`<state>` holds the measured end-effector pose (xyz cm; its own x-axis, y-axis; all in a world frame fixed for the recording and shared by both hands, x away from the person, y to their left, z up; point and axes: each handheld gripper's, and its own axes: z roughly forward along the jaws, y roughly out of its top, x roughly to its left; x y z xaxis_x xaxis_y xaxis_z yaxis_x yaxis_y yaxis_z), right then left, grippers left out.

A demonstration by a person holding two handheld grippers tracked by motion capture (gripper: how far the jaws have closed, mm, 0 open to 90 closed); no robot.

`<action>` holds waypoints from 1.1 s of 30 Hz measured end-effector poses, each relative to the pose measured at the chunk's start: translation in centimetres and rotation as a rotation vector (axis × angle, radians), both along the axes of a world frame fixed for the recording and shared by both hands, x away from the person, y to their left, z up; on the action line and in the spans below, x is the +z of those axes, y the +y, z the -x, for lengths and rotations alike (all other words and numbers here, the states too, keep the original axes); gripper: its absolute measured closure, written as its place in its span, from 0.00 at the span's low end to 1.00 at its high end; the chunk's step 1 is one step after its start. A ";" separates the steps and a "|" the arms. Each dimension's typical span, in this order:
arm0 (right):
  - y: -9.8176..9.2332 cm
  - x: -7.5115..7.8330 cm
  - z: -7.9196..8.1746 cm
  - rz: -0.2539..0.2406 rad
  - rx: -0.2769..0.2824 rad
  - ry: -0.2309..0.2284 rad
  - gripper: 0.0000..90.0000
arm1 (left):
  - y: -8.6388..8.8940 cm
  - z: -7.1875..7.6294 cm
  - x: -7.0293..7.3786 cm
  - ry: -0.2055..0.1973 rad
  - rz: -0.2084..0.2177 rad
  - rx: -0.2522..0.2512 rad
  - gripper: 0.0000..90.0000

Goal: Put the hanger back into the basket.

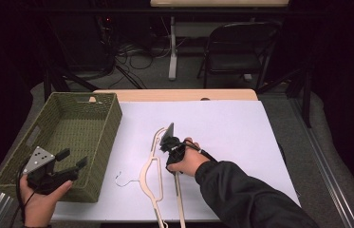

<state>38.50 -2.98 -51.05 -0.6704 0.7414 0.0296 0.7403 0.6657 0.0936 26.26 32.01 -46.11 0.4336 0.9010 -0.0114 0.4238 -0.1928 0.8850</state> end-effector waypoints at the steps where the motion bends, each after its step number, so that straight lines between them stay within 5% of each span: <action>1: 0.1 -0.1 0.0 0.005 0.004 0.001 0.54 | 0.0 0.0 0.0 0.001 -0.001 0.000 0.33; 6: 0.4 -1.0 0.5 -0.020 -0.023 0.001 0.54 | 0.0 0.0 0.0 0.000 -0.002 0.002 0.33; 19: 0.6 -1.5 0.5 0.024 0.007 0.038 0.52 | 0.0 -0.1 -0.1 0.003 -0.001 0.003 0.33; 28: 0.5 -1.7 0.5 0.040 0.004 -0.005 0.68 | 0.1 0.0 0.0 -0.002 0.002 0.006 0.33; 33: 0.2 -1.4 0.1 0.043 -0.008 0.035 0.72 | 0.1 0.0 0.0 -0.001 0.001 0.007 0.33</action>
